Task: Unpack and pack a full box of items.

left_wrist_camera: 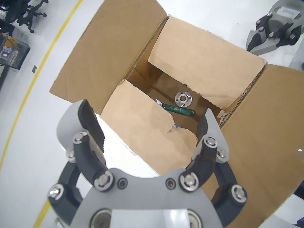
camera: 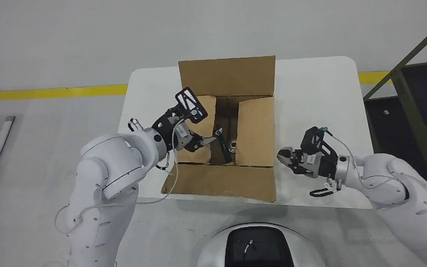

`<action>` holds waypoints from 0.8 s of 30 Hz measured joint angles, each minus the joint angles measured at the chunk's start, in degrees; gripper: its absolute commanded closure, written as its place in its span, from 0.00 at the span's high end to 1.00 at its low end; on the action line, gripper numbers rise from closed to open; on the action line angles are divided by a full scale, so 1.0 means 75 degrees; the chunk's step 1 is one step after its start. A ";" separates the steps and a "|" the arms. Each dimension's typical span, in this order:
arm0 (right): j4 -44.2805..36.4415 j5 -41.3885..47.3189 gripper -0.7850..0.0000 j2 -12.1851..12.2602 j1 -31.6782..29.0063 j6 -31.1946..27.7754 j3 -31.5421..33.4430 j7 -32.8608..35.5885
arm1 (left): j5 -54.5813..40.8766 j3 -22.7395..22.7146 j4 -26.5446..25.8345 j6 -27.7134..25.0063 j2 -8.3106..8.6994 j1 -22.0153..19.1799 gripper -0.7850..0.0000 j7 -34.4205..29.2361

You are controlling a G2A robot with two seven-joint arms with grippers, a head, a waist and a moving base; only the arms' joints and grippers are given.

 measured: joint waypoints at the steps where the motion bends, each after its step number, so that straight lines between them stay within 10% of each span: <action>1: -0.0029 0.0020 0.00 0.0018 -0.0046 -0.0003 0.0117 -0.0001 | 0.0004 0.0097 0.0008 0.0042 -0.0005 0.0002 1.00 -0.0010; 24: -0.0500 -0.0267 0.00 0.0101 -0.0379 0.0140 0.0647 -0.0138 | 0.3983 0.2484 0.1685 0.0824 -0.0248 -0.0536 1.00 0.0457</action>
